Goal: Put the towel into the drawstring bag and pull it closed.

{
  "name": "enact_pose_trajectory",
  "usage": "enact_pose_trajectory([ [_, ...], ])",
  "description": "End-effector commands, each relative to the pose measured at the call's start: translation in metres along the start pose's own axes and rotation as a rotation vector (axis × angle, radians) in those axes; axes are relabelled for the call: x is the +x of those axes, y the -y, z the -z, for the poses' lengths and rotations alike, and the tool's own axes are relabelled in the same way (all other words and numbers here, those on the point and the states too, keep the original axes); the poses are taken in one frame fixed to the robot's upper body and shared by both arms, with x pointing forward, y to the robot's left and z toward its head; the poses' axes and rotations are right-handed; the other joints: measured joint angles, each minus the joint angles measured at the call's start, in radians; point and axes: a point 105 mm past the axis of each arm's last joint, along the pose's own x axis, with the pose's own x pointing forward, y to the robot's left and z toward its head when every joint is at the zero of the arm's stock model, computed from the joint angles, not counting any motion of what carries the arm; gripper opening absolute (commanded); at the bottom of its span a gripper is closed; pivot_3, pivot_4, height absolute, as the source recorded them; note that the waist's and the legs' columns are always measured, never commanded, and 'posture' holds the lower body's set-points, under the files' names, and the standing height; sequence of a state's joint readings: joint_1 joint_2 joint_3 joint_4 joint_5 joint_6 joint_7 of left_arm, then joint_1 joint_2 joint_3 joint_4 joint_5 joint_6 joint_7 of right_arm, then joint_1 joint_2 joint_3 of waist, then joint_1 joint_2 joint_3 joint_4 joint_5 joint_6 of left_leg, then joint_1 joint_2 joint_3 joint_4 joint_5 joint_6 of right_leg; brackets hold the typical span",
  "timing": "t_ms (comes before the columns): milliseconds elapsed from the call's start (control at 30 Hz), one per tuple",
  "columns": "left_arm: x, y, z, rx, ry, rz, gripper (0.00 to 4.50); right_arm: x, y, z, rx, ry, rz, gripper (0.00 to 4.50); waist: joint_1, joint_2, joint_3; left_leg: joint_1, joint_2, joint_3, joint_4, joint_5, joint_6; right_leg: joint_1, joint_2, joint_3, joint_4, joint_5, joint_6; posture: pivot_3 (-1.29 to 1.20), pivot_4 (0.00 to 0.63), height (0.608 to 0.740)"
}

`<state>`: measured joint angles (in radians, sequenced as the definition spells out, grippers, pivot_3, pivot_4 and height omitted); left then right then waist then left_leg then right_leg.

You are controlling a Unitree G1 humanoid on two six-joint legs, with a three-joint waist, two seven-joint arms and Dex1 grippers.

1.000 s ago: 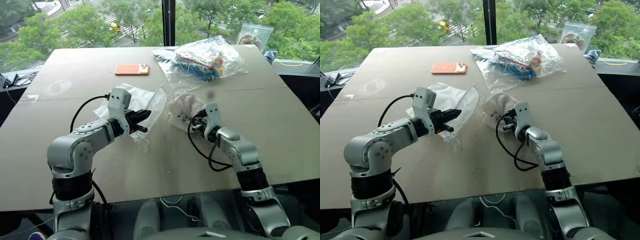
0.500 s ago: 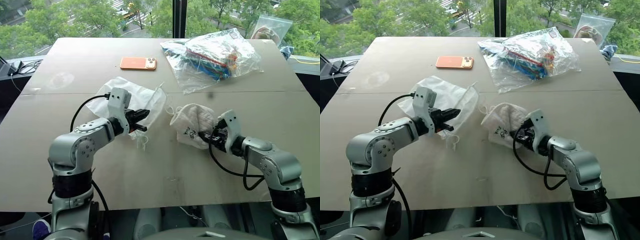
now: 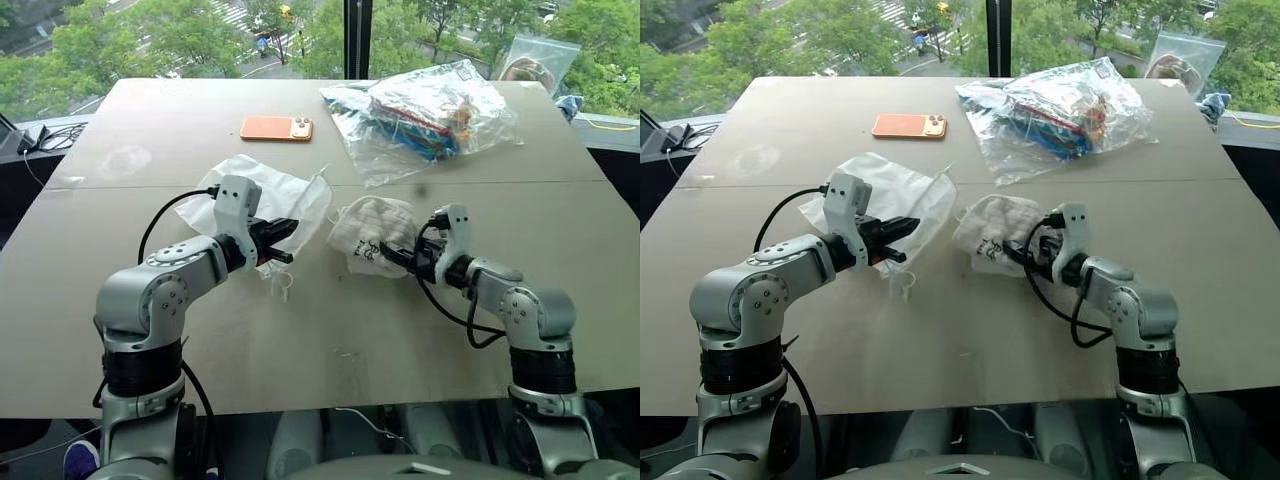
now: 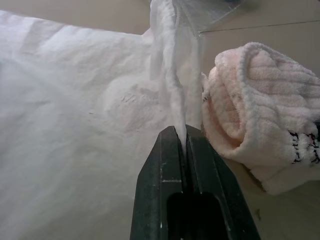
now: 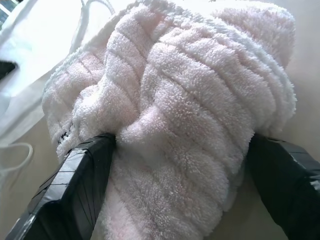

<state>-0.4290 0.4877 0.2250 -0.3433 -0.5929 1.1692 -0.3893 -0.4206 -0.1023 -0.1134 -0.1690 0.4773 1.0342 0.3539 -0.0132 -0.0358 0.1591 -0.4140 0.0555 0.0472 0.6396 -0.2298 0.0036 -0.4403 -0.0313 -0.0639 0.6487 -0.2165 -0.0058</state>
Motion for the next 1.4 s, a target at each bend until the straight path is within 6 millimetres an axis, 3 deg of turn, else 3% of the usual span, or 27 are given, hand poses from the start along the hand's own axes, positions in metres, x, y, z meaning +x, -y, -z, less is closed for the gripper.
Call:
enact_pose_trajectory([
  [33, -0.004, 0.008, -0.011, 0.042, 0.045, 0.023, 0.0, 0.01, -0.01, -0.009, 0.092, 0.059, -0.066, 4.44, -0.001, 0.0, 0.0, 0.0, 0.0, 0.0, 0.0, 0.0, 0.0, 0.0, 0.0, 0.0, 0.0, 0.0, 0.0, 0.0, 0.15, 0.74],
  [100, -0.004, 0.007, -0.011, 0.042, 0.046, 0.022, 0.0, 0.017, -0.013, -0.009, 0.106, 0.054, -0.082, 4.44, -0.001, 0.0, 0.0, 0.0, 0.0, 0.0, 0.0, 0.0, 0.0, 0.0, 0.0, 0.001, 0.001, 0.002, -0.003, 0.0, 0.15, 0.74],
  [200, -0.005, 0.007, -0.01, 0.042, 0.044, 0.02, 0.0, 0.029, -0.016, 0.004, -0.031, -0.013, -0.061, 4.44, -0.003, 0.0, 0.0, 0.0, 0.0, 0.0, 0.002, 0.0, 0.0, 0.0, 0.0, 0.001, 0.002, 0.002, -0.003, 0.0, 0.15, 0.74],
  [400, -0.004, 0.008, -0.007, 0.042, 0.037, 0.016, 0.0, 0.057, 0.007, 0.054, -0.635, -0.199, 0.072, 4.44, -0.027, -0.001, -0.001, 0.006, 0.0, 0.001, 0.006, 0.0, 0.0, 0.002, 0.0, 0.005, 0.009, 0.0, 0.0, 0.0, 0.15, 0.74],
  [467, -0.004, 0.007, -0.008, 0.048, 0.039, 0.012, 0.0, 0.059, 0.012, 0.067, -0.724, -0.231, 0.061, 3.55, -0.03, -0.001, -0.001, 0.018, 0.0, 0.001, 0.006, 0.0, 0.0, 0.012, 0.001, 0.006, 0.01, 0.0, 0.0, 0.0, 0.15, 0.74],
  [567, -0.004, 0.005, -0.01, 0.055, 0.044, 0.003, 0.0, 0.055, 0.016, 0.067, -0.712, -0.204, 0.067, 2.17, -0.025, 0.0, -0.001, 0.032, 0.001, -0.002, 0.004, 0.0, 0.0, 0.025, -0.001, 0.005, 0.01, -0.003, -0.004, 0.0, 0.15, 0.74],
  [600, -0.003, 0.004, -0.011, 0.056, 0.046, -0.001, 0.0, 0.048, 0.016, 0.06, -0.689, -0.164, 0.064, 1.59, -0.024, 0.0, -0.001, 0.035, 0.002, -0.003, 0.004, 0.0, 0.0, 0.027, -0.003, 0.005, 0.01, -0.003, -0.005, 0.0, 0.15, 0.74],
  [767, 0.001, 0.002, -0.013, 0.055, 0.053, 0.005, 0.0, 0.014, -0.005, 0.026, -0.579, 0.033, -0.044, 0.03, 0.011, 0.001, 0.0, 0.03, 0.0, -0.005, 0.004, 0.0, 0.0, 0.026, -0.002, 0.005, 0.01, -0.003, -0.004, 0.0, 0.15, 0.74],
  [967, 0.009, 0.008, -0.016, 0.054, 0.046, 0.068, 0.0, -0.021, -0.055, 0.001, -0.541, 0.15, -0.259, 0.03, 0.009, 0.001, 0.003, 0.011, -0.001, -0.001, 0.004, -0.001, 0.001, 0.01, -0.002, 0.008, 0.005, -0.001, 0.001, 0.0, 0.15, 0.74],
  [1067, 0.014, 0.013, -0.016, 0.067, 0.034, 0.114, 0.0, -0.027, -0.071, -0.004, -0.545, 0.155, -0.331, 0.03, 0.003, 0.001, 0.003, 0.006, -0.002, -0.002, 0.004, -0.001, 0.001, 0.005, 0.0, 0.007, 0.005, -0.002, 0.002, 0.0, 0.15, 0.74],
  [1233, 0.015, 0.03, -0.019, 0.122, 0.02, 0.227, 0.0, -0.025, -0.081, -0.01, -0.569, 0.16, -0.374, 0.03, 0.001, 0.0, 0.005, 0.006, -0.002, -0.002, 0.004, -0.001, 0.001, 0.005, 0.0, 0.007, 0.004, -0.002, 0.002, 0.0, 0.15, 0.74],
  [1400, 0.016, 0.033, -0.019, 0.17, 0.011, 0.257, 0.0, -0.032, -0.087, -0.009, -0.553, 0.135, -0.457, 0.03, 0.002, 0.0, 0.005, 0.006, -0.002, -0.002, 0.005, -0.001, 0.001, 0.005, 0.0, 0.006, 0.004, -0.002, 0.002, 0.0, 0.15, 0.74],
])
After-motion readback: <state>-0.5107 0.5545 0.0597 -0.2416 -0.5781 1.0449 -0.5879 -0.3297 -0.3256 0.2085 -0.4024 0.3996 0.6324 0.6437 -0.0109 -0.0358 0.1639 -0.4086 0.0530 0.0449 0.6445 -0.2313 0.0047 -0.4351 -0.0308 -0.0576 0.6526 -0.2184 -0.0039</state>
